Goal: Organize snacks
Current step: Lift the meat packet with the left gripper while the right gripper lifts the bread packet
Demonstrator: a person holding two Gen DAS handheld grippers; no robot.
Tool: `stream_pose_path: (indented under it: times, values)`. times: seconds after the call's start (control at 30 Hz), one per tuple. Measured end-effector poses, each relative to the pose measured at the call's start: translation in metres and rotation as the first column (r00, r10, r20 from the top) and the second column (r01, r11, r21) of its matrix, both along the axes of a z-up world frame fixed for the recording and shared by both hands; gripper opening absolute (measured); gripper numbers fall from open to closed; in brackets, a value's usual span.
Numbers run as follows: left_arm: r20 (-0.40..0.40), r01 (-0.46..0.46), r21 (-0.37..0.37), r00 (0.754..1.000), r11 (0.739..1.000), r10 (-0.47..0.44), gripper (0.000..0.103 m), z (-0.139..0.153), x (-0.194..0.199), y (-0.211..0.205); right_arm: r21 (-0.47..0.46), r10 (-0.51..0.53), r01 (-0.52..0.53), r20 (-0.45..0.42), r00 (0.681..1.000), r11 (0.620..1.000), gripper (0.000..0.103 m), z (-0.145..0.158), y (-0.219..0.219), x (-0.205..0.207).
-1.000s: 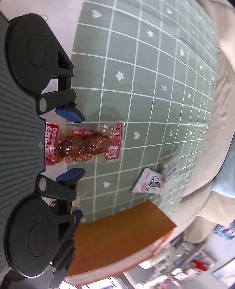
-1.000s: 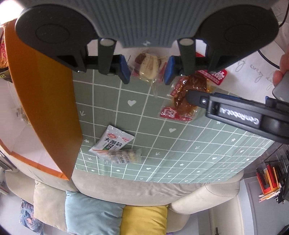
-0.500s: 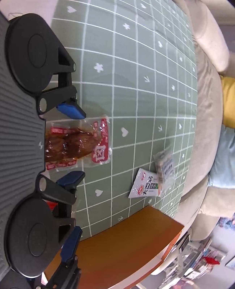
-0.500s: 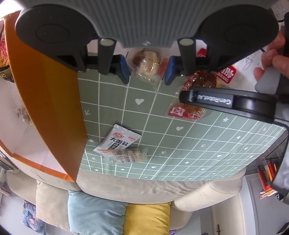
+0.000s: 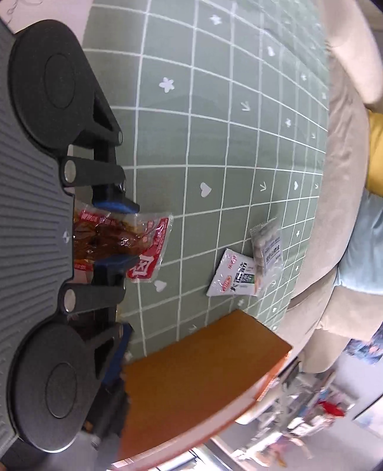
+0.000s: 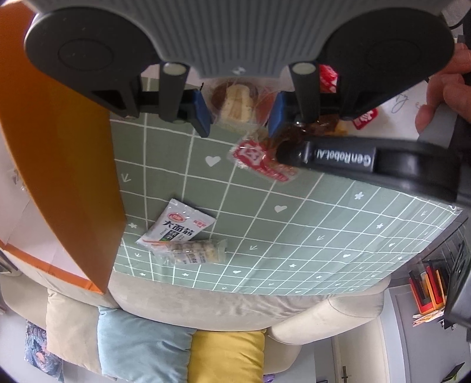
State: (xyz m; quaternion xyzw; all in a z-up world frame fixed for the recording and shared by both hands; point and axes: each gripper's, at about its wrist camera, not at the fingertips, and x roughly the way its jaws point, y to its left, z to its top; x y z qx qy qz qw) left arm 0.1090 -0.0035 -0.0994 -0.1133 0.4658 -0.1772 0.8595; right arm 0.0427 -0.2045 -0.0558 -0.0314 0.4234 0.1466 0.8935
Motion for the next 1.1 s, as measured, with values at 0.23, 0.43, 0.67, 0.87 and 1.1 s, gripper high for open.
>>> stream_pose_path:
  times: [0.23, 0.43, 0.67, 0.87, 1.1]
  values:
    - [-0.137, -0.071, -0.116, 0.989, 0.991, 0.055, 0.028, -0.002, 0.003, 0.018, -0.051, 0.059, -0.058, 0.025, 0.998, 0.997, 0.042, -0.002, 0.014, -0.007]
    - [-0.280, -0.193, -0.315, 0.954, 0.929, 0.103, 0.028, -0.019, 0.002, 0.040, -0.005, 0.021, -0.021, -0.003, 1.000, 1.000, 0.042, -0.003, 0.001, -0.002]
    - [-0.271, -0.153, -0.223, 0.958, 0.963, 0.089, 0.040, -0.013, -0.003, 0.028, -0.066, 0.043, -0.045, -0.036, 0.998, 0.997, 0.047, 0.006, -0.001, -0.008]
    - [-0.238, -0.090, -0.122, 0.970, 0.988, 0.059, 0.064, 0.004, -0.018, 0.021, -0.039, 0.014, -0.018, -0.086, 0.996, 0.999, 0.057, 0.010, -0.016, -0.016]
    - [-0.298, -0.096, -0.155, 0.953, 0.983, 0.046, 0.065, -0.005, -0.031, 0.013, -0.001, -0.013, 0.013, -0.136, 0.991, 1.000, 0.056, 0.003, -0.030, -0.022]
